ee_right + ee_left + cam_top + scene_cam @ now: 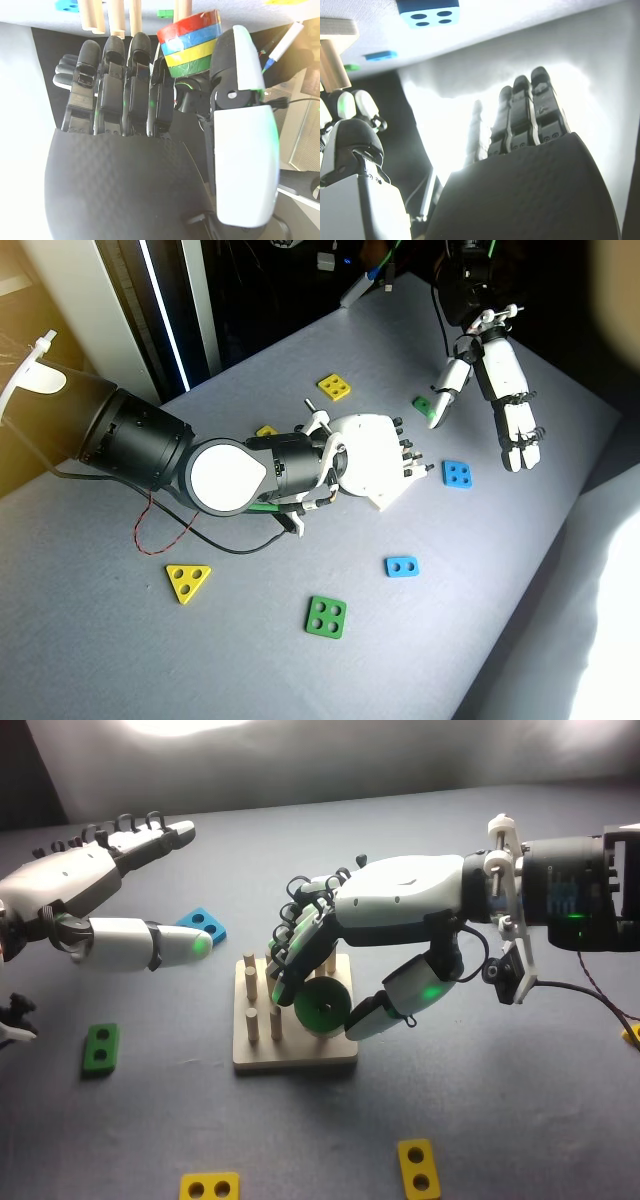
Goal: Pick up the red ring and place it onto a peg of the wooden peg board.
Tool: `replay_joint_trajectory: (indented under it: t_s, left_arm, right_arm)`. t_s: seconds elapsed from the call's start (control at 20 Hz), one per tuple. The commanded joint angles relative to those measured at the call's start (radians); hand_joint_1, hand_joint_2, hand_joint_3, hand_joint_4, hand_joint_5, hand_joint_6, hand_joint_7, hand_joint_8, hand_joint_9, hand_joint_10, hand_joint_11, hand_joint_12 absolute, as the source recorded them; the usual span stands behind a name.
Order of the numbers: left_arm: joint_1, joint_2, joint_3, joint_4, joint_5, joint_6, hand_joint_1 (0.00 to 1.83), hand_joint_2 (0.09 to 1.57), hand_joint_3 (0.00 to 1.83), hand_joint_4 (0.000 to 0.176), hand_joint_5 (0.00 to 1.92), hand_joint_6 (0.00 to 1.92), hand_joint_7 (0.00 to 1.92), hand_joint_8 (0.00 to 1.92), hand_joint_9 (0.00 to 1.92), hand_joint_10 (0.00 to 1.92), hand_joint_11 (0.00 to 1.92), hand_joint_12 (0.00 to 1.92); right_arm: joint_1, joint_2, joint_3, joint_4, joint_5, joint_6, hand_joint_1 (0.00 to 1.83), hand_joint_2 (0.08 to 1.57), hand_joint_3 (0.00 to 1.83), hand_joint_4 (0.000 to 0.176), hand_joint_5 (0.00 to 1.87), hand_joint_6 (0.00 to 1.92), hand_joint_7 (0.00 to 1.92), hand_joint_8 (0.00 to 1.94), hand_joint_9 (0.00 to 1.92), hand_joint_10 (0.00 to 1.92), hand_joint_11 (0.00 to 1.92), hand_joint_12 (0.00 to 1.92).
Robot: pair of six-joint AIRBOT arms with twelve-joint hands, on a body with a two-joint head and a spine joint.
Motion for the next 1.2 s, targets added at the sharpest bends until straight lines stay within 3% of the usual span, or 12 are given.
replay_joint_trajectory:
  t_s: [0.0, 0.15, 0.2, 0.25, 0.35, 0.5, 0.55, 0.7, 0.9, 0.95, 1.05, 1.15]
  left_arm:
    - [-0.016, -0.005, 0.004, -0.003, -0.113, -0.006, 0.43, 0.99, 0.00, 0.176, 0.05, 0.00, 0.00, 0.00, 0.00, 0.00, 0.00, 0.00]
    - [-0.016, -0.005, 0.004, -0.003, -0.113, -0.006, 0.46, 0.99, 0.00, 0.176, 0.06, 0.00, 0.00, 0.00, 0.00, 0.00, 0.00, 0.00]
    - [-0.016, -0.005, 0.004, -0.003, -0.113, -0.006, 0.46, 0.99, 0.00, 0.176, 0.06, 0.00, 0.00, 0.00, 0.00, 0.00, 0.00, 0.00]
    - [-0.016, -0.005, 0.004, -0.003, -0.113, -0.006, 0.45, 1.00, 0.00, 0.176, 0.06, 0.00, 0.00, 0.00, 0.00, 0.00, 0.00, 0.00]
    - [-0.016, -0.005, 0.004, -0.003, -0.113, -0.006, 0.44, 1.00, 0.00, 0.176, 0.06, 0.00, 0.00, 0.00, 0.00, 0.00, 0.00, 0.00]
    - [-0.016, -0.003, 0.003, -0.003, -0.114, -0.006, 0.47, 1.01, 0.00, 0.176, 0.06, 0.00, 0.00, 0.00, 0.00, 0.00, 0.00, 0.00]
    - [-0.015, -0.002, 0.003, -0.003, -0.115, -0.006, 0.45, 0.99, 0.00, 0.176, 0.06, 0.00, 0.00, 0.00, 0.00, 0.00, 0.00, 0.00]
    - [-0.007, 0.001, 0.000, -0.008, -0.120, -0.006, 0.45, 1.00, 0.00, 0.176, 0.06, 0.00, 0.00, 0.00, 0.00, 0.00, 0.00, 0.00]
    - [-0.004, 0.004, -0.001, -0.012, -0.124, -0.006, 0.47, 0.99, 0.00, 0.176, 0.06, 0.00, 0.00, 0.00, 0.00, 0.00, 0.00, 0.00]
    - [-0.002, 0.006, -0.004, -0.014, -0.128, -0.006, 0.46, 0.99, 0.00, 0.176, 0.05, 0.00, 0.00, 0.00, 0.00, 0.00, 0.00, 0.00]
    - [0.012, 0.015, -0.010, -0.023, -0.148, -0.013, 0.48, 0.98, 0.00, 0.176, 0.06, 0.00, 0.00, 0.00, 0.00, 0.00, 0.00, 0.00]
    - [0.016, 0.025, -0.019, -0.027, -0.165, -0.014, 0.46, 0.96, 0.00, 0.166, 0.06, 0.00, 0.00, 0.00, 0.00, 0.00, 0.00, 0.00]
  right_arm:
    - [0.000, -0.006, 0.004, 0.022, 0.020, 0.003, 1.09, 1.18, 0.00, 0.000, 0.86, 1.18, 0.62, 0.01, 0.41, 0.01, 0.00, 0.95]
    - [-0.002, -0.006, 0.004, 0.022, 0.020, 0.003, 1.05, 1.19, 0.00, 0.000, 0.83, 1.21, 0.60, 0.01, 0.44, 0.02, 0.00, 1.08]
    - [-0.002, -0.006, 0.004, 0.022, 0.019, 0.003, 1.00, 1.11, 0.00, 0.000, 0.64, 0.70, 0.53, 0.00, 0.39, 0.01, 0.00, 0.93]
    - [-0.002, -0.006, 0.004, 0.022, 0.018, 0.003, 0.97, 1.06, 0.00, 0.000, 0.56, 0.37, 0.45, 0.02, 0.32, 0.02, 0.00, 0.51]
    - [-0.002, -0.006, 0.004, 0.021, 0.016, 0.003, 0.93, 1.00, 0.00, 0.014, 0.46, 0.07, 0.35, 0.00, 0.27, 0.01, 0.00, 0.34]
    - [-0.002, -0.006, 0.003, 0.020, 0.017, 0.003, 0.74, 0.94, 0.00, 0.074, 0.25, 0.00, 0.21, 0.00, 0.16, 0.00, 0.00, 0.20]
    - [-0.002, -0.006, 0.003, 0.020, 0.018, 0.003, 0.66, 0.90, 0.00, 0.068, 0.07, 0.00, 0.06, 0.00, 0.01, 0.00, 0.00, 0.01]
    - [0.000, -0.005, 0.002, 0.021, 0.025, 0.003, 0.65, 0.88, 0.00, 0.077, 0.01, 0.00, 0.00, 0.00, 0.00, 0.00, 0.00, 0.00]
    - [0.000, -0.005, 0.002, 0.021, 0.029, 0.003, 0.66, 0.86, 0.00, 0.060, 0.00, 0.00, 0.00, 0.00, 0.00, 0.00, 0.00, 0.00]
    - [0.000, -0.004, 0.001, 0.024, 0.033, 0.003, 0.72, 0.85, 0.00, 0.105, 0.00, 0.00, 0.00, 0.00, 0.00, 0.00, 0.00, 0.00]
    - [-0.005, 0.013, -0.001, 0.084, 0.048, -0.025, 0.72, 0.87, 0.00, 0.125, 0.00, 0.00, 0.00, 0.00, 0.00, 0.00, 0.00, 0.00]
    - [-0.023, 0.067, -0.031, 0.206, 0.049, -0.116, 0.82, 0.85, 0.00, 0.105, 0.00, 0.00, 0.00, 0.00, 0.00, 0.00, 0.00, 0.00]
